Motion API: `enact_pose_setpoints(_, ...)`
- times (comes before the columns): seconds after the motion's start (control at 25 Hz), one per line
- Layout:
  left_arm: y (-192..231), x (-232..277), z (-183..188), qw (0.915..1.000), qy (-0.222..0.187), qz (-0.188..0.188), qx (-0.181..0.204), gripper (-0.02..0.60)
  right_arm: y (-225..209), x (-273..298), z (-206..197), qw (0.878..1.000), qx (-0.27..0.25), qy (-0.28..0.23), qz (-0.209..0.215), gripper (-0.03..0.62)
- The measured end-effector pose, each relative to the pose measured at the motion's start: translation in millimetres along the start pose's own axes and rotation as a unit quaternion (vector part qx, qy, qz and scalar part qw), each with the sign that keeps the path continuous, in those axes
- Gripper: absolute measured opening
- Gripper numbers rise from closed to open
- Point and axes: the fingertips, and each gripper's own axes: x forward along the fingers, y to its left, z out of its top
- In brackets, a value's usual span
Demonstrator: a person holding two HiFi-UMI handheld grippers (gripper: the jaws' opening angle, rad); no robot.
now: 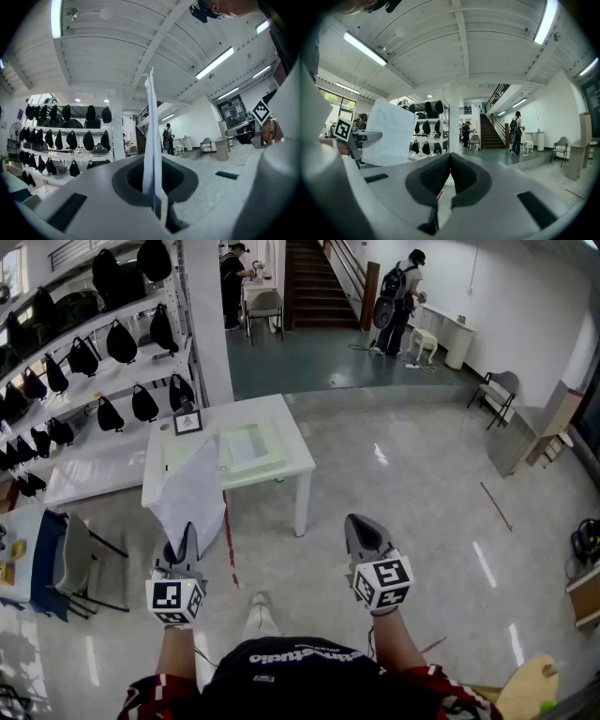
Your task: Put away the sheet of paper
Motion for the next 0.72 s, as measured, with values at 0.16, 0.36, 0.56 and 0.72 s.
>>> enact_pose_setpoints(0.16, -0.8, 0.7, 3.3, 1.0000, -0.001, 0.001, -0.003, 0.006, -1.1, 1.3, 4.2, 1.000, -0.004, -0.001, 0.003, -0.006)
enact_pose_setpoints(0.36, -2.1, -3.0, 1.2, 1.0000, 0.002, 0.003, -0.006, 0.006, 0.7, 0.8, 6.1, 1.000, -0.006, -0.005, 0.005, -0.006)
enact_pose_setpoints(0.56, -6.6, -2.6, 3.2, 1.0000, 0.000, 0.003, -0.006, 0.006, -1.6, -1.5, 7.4, 1.000, -0.008, -0.012, 0.005, -0.006)
enact_pose_setpoints(0.72, -9.9, -4.6, 3.6, 1.0000, 0.001, 0.004, -0.007, 0.006, -4.6, -4.9, 4.8, 1.000, -0.003, -0.009, 0.003, -0.006)
